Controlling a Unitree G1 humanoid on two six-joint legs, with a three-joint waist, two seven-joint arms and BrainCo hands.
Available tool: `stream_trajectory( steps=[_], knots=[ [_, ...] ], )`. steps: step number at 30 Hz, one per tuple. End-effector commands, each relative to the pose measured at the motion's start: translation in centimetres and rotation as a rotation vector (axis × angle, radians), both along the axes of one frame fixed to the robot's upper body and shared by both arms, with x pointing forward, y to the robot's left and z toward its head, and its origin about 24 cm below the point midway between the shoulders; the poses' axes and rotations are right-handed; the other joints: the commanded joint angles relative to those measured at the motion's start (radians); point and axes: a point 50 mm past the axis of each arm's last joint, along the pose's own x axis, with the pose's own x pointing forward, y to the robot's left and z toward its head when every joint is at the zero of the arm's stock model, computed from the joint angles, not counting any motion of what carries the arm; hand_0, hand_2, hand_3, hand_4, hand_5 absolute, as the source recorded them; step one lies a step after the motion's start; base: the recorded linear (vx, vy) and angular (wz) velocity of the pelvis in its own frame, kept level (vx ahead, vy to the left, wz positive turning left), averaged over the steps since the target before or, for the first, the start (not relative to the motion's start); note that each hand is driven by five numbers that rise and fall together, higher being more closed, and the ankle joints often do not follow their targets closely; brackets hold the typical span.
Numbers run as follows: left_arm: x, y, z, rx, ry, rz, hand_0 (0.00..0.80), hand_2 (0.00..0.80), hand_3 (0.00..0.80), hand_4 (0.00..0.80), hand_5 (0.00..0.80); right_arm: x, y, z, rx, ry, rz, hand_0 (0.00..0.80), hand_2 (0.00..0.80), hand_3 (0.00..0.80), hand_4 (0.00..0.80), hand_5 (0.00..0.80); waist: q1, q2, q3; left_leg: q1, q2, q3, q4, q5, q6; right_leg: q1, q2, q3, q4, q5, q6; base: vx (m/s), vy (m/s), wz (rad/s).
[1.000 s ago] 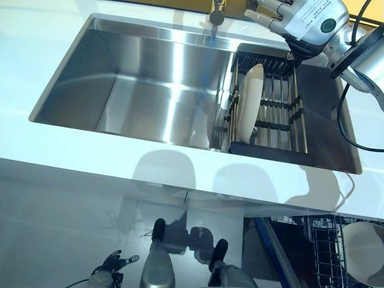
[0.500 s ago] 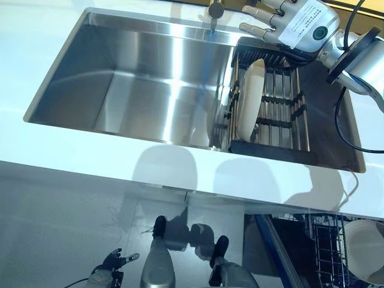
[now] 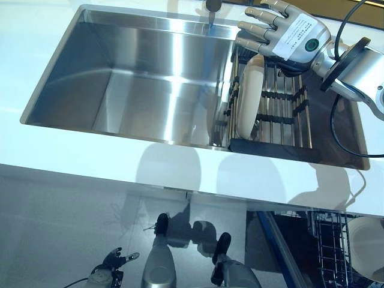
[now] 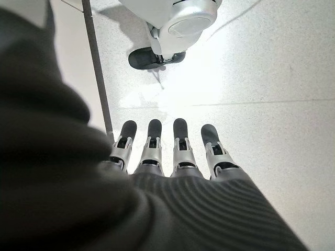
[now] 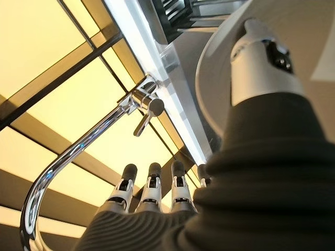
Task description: Take plates into dishwasher
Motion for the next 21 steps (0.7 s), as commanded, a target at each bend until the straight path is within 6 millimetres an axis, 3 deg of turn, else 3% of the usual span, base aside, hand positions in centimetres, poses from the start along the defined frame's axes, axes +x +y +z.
stream_trajectory(
  steps=[1, 11, 21],
  knots=[
    [0.7, 1.3, 0.6, 0.029, -0.015, -0.004, 0.0, 0.0, 0.0, 0.0, 0.0, -0.5, 0.1, 1.2, 0.01, -0.043, 0.023, 0.0, 0.0, 0.0, 0.0, 0.0, 0.0, -0.047, -0.002, 0.008, -0.016, 0.062, -0.003, -0.057, 0.001, -0.015, -0.05, 0.033, 0.0, -0.014, 0.073, 0.0, 0.0, 0.0],
    [0.9, 1.2, 0.7, 0.025, -0.023, -0.011, 0.0, 0.0, 0.0, 0.0, 0.0, -0.4, 0.4, 0.4, 0.003, -0.016, 0.039, 0.0, 0.0, 0.0, 0.0, 0.0, -0.001, -0.044, 0.003, 0.004, -0.014, 0.066, -0.003, -0.054, -0.001, -0.022, -0.051, 0.035, 0.0, -0.01, 0.074, -0.002, 0.0, -0.01],
    [0.8, 0.9, 0.5, 0.021, -0.02, -0.013, 0.0, 0.0, 0.0, 0.0, 0.0, -0.5, 2.1, 0.2, -0.013, -0.004, 0.088, 0.0, 0.0, 0.0, 0.0, 0.0, 0.011, -0.037, 0.008, -0.002, -0.021, 0.057, -0.003, -0.055, 0.001, -0.026, -0.053, 0.027, 0.0, -0.01, 0.073, -0.004, 0.001, 0.0]
  ],
)
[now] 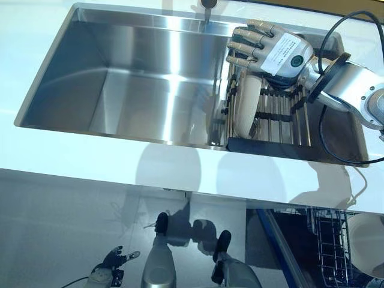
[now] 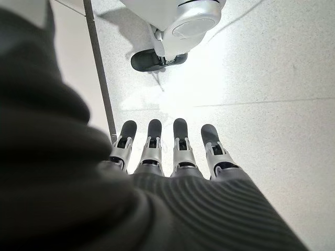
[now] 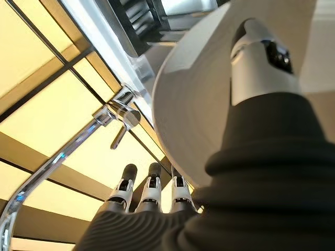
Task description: Take plates into dishwasher
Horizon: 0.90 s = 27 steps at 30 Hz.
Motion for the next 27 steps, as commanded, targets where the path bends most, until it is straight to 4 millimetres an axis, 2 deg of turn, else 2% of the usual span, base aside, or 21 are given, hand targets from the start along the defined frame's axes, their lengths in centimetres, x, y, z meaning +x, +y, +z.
stream_trajectory(
  steps=[1, 9, 10, 11, 17, 27],
  knots=[
    [0.6, 1.0, 0.4, 0.029, -0.004, -0.004, 0.0, 0.0, 0.0, 0.0, 0.0, -0.8, 0.9, 1.9, -0.001, -0.06, 0.041, 0.0, 0.0, 0.0, 0.0, 0.0, 0.016, -0.04, 0.004, 0.008, -0.021, 0.049, -0.003, -0.056, 0.001, -0.013, -0.051, 0.023, 0.001, -0.011, 0.071, 0.0, 0.0, 0.0],
    [0.8, 0.7, 0.4, 0.02, -0.004, -0.003, 0.0, 0.0, 0.0, 0.0, 0.0, -0.8, 2.3, 1.4, -0.032, -0.016, 0.053, 0.0, 0.0, 0.0, 0.0, 0.0, 0.023, -0.041, -0.003, 0.007, -0.023, 0.045, -0.003, -0.056, 0.003, -0.011, -0.052, 0.023, 0.001, -0.013, 0.069, 0.0, 0.0, 0.0],
    [0.7, 0.7, 0.4, 0.02, -0.004, -0.004, 0.0, 0.0, 0.0, 0.0, 0.0, -0.7, 2.3, 1.2, -0.042, -0.007, 0.045, 0.304, 0.304, 0.304, 0.304, 0.304, 0.024, -0.041, -0.002, 0.006, -0.023, 0.045, -0.003, -0.055, 0.003, -0.011, -0.052, 0.023, 0.001, -0.013, 0.069, 0.0, 0.0, 0.0],
    [0.8, 0.7, 0.4, 0.019, -0.004, -0.005, 0.0, 0.0, 0.0, 0.0, 0.0, -0.6, 2.3, 0.9, -0.058, 0.001, 0.04, 0.8, 0.8, 0.8, 0.8, 0.8, 0.026, -0.041, -0.002, 0.005, -0.023, 0.045, -0.003, -0.055, 0.003, -0.012, -0.053, 0.022, 0.001, -0.013, 0.069, 0.0, 0.0, 0.0],
    [0.4, 0.9, 0.3, 0.02, -0.003, -0.006, 0.0, 0.0, 0.0, 0.0, 0.0, -0.2, 1.9, 0.1, -0.092, 0.028, 0.003, 0.8, 0.8, 0.8, 0.8, 0.8, 0.028, -0.042, 0.001, 0.004, -0.024, 0.042, -0.003, -0.057, 0.004, -0.015, -0.055, 0.019, 0.001, -0.01, 0.07, 0.0, 0.0, 0.0],
    [0.4, 1.1, 0.4, 0.027, -0.003, -0.003, 0.0, 0.0, 0.0, 0.0, 0.0, 0.0, 0.9, 0.2, -0.109, -0.004, -0.009, 0.8, 0.8, 0.8, 0.8, 0.8, 0.017, -0.052, -0.024, 0.021, -0.018, 0.053, -0.003, -0.061, 0.001, -0.001, -0.055, 0.022, 0.001, -0.013, 0.072, 0.001, -0.004, 0.01]
  ],
)
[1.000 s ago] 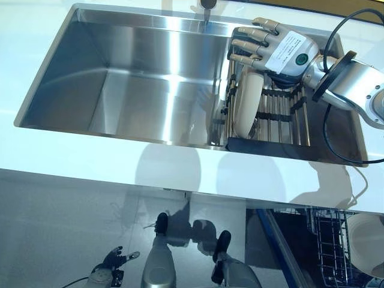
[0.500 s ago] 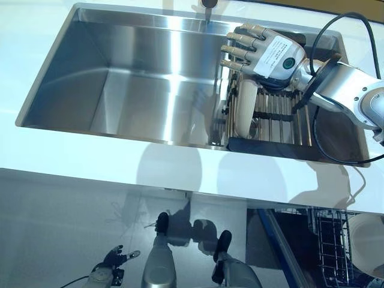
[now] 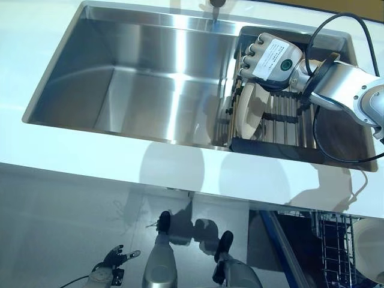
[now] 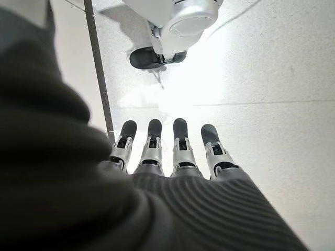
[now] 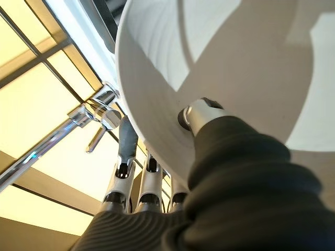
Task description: Take plates into dishwasher
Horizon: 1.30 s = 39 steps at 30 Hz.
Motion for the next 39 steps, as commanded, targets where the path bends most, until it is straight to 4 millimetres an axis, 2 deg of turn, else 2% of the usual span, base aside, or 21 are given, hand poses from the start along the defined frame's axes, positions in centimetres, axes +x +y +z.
stream_trajectory(
  steps=[1, 6, 11, 15, 25, 32, 39],
  knots=[
    [0.0, 1.1, 0.3, 0.035, 0.006, 0.003, 0.0, 0.0, 0.0, 0.0, 0.0, -0.2, 0.1, 0.5, -0.027, -0.044, 0.031, 0.8, 0.8, 0.8, 0.8, 0.8, 0.004, -0.06, -0.029, 0.016, -0.014, 0.056, -0.003, -0.061, 0.001, -0.009, -0.051, 0.025, -0.001, -0.016, 0.071, 0.0, 0.0, 0.0],
    [-0.5, 1.2, 0.1, 0.046, 0.017, 0.002, 0.0, 0.0, 0.0, 0.0, 0.0, -0.2, -1.1, 1.3, -0.005, -0.089, 0.013, 0.8, 0.8, 0.8, 0.8, 0.8, -0.004, -0.069, -0.064, 0.042, -0.011, 0.059, -0.003, -0.071, 0.002, 0.018, -0.049, 0.029, -0.001, -0.025, 0.072, 0.006, -0.003, 0.0],
    [-0.9, 1.3, 0.1, 0.064, 0.032, 0.001, 0.0, 0.0, 0.0, 0.0, 0.0, -0.5, -2.7, 3.7, 0.075, -0.201, -0.022, 0.8, 0.8, 0.8, 0.8, 0.8, -0.024, -0.081, -0.118, 0.083, -0.004, 0.074, -0.003, -0.086, 0.001, 0.048, -0.044, 0.047, -0.001, -0.036, 0.074, 0.04, -0.014, -0.04],
    [-1.7, 1.2, -0.2, 0.066, 0.055, 0.0, 0.0, 0.0, 0.0, 0.0, 0.0, -0.8, -4.6, 5.1, 0.172, -0.254, -0.123, 0.8, 0.8, 0.8, 0.8, 0.8, -0.045, -0.081, -0.156, 0.121, 0.005, 0.09, -0.003, -0.101, 0.001, 0.068, -0.038, 0.072, -0.001, -0.045, 0.077, 0.063, 0.009, -0.15],
    [-3.2, 1.1, -0.8, 0.073, 0.128, -0.014, 0.0, 0.0, 0.0, 0.0, 0.0, -2.2, -10.8, 7.5, 0.37, -0.391, -0.368, 0.8, 0.8, 0.8, 0.8, 0.8, -0.123, -0.084, -0.232, 0.219, 0.043, 0.166, -0.003, -0.134, -0.005, 0.088, -0.016, 0.161, -0.001, -0.055, 0.085, 0.071, 0.012, -0.31],
    [-3.2, 1.0, -0.9, 0.08, 0.16, -0.078, 0.0, 0.0, 0.0, 0.0, 0.0, -3.8, -16.3, 8.5, 0.515, -0.475, -0.591, 0.8, 0.8, 0.8, 0.8, 0.8, -0.169, -0.087, -0.254, 0.266, 0.061, 0.218, -0.003, -0.151, -0.009, 0.09, -0.003, 0.208, -0.001, -0.056, 0.089, 0.05, -0.012, -0.29],
    [-2.8, 0.7, -0.9, 0.08, 0.174, -0.125, 0.0, 0.0, 0.0, 0.0, 0.0, -5.8, -21.1, 9.3, 0.7, -0.541, -0.814, 0.8, 0.8, 0.8, 0.8, 0.8, -0.217, -0.081, -0.269, 0.296, 0.07, 0.249, -0.003, -0.163, -0.012, 0.085, 0.008, 0.262, -0.001, -0.055, 0.09, 0.04, 0.005, -0.22]
  ],
)
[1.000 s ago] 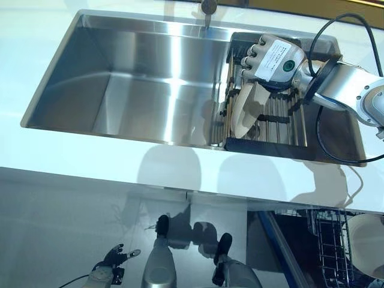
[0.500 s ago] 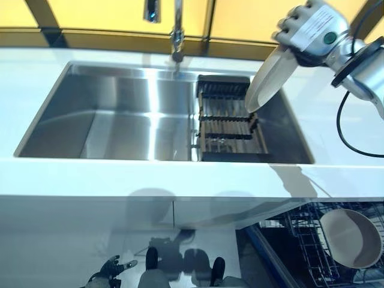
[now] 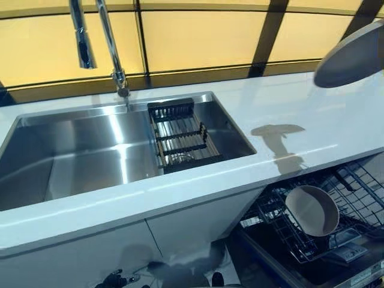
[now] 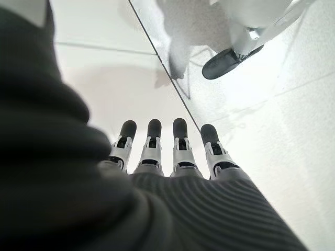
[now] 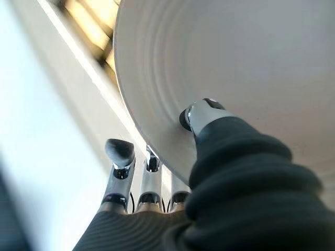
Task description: Take plates into dishwasher
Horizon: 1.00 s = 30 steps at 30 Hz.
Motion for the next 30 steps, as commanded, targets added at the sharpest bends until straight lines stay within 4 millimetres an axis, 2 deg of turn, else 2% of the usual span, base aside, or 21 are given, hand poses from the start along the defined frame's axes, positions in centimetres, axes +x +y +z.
stream_trajectory(
  steps=[1, 5, 13, 19, 21, 26, 30],
  knots=[
    [2.0, 1.4, 0.8, 0.055, -0.004, -0.094, 0.0, 0.0, 0.0, 0.0, 0.0, -3.1, -3.2, 3.6, 0.165, -0.196, -0.151, 0.8, 0.8, 0.8, 0.8, 0.8, 0.001, -0.062, 0.009, 0.069, 0.003, 0.001, 0.003, -0.095, 0.007, 0.023, -0.04, 0.024, 0.004, -0.062, 0.095, 0.027, 0.013, -0.19],
    [2.3, 1.2, 0.8, 0.049, 0.003, -0.102, 0.0, 0.0, 0.0, 0.0, 0.0, -4.2, -5.5, 2.9, 0.255, -0.191, -0.223, 0.8, 0.8, 0.8, 0.8, 0.8, -0.033, -0.057, 0.006, 0.084, 0.006, 0.021, 0.003, -0.098, 0.005, 0.018, -0.038, 0.05, 0.004, -0.056, 0.094, 0.026, 0.015, -0.22],
    [2.4, 1.2, 0.8, 0.045, 0.008, -0.094, 0.0, 0.0, 0.0, 0.0, 0.0, -5.6, -8.4, 1.5, 0.388, -0.171, -0.318, 0.8, 0.8, 0.8, 0.8, 0.8, -0.078, -0.043, 0.003, 0.099, 0.007, 0.051, 0.003, -0.107, 0.001, -0.003, -0.038, 0.091, 0.004, -0.046, 0.092, 0.022, 0.014, -0.14],
    [2.8, 1.4, 0.9, 0.045, 0.002, -0.077, 0.0, 0.0, 0.0, 0.0, 0.0, -5.8, -10.1, -0.8, 0.529, -0.093, -0.375, 0.8, 0.8, 0.8, 0.8, 0.8, -0.103, -0.032, 0.014, 0.103, 0.006, 0.069, 0.003, -0.109, -0.001, -0.021, -0.038, 0.109, 0.004, -0.035, 0.09, 0.005, 0.009, -0.09],
    [2.9, 1.4, 0.9, 0.044, -0.004, -0.075, 0.0, 0.0, 0.0, 0.0, 0.0, -5.8, -11.0, -2.4, 0.622, -0.022, -0.417, 0.8, 0.8, 0.8, 0.8, 0.8, -0.11, -0.029, 0.022, 0.103, 0.005, 0.075, 0.003, -0.109, -0.002, -0.029, -0.04, 0.113, 0.004, -0.031, 0.088, -0.008, 0.012, -0.09],
    [3.3, 1.4, 1.0, 0.044, -0.01, -0.08, 0.0, 0.0, 0.0, 0.0, 0.0, -5.5, -11.8, -4.5, 0.747, 0.078, -0.441, 0.8, 0.8, 0.8, 0.8, 0.8, -0.111, -0.029, 0.034, 0.1, 0.004, 0.076, 0.003, -0.108, -0.004, -0.039, -0.043, 0.113, 0.004, -0.025, 0.084, -0.011, 0.002, -0.07],
    [3.6, 1.4, 1.1, 0.045, -0.014, -0.087, 0.0, 0.0, 0.0, 0.0, 0.0, -4.5, -11.2, -5.9, 0.834, 0.166, -0.429, 0.8, 0.8, 0.8, 0.8, 0.8, -0.111, -0.028, 0.042, 0.098, 0.002, 0.073, 0.003, -0.106, -0.003, -0.048, -0.045, 0.113, 0.004, -0.018, 0.08, 0.0, 0.0, 0.0]
  ],
)
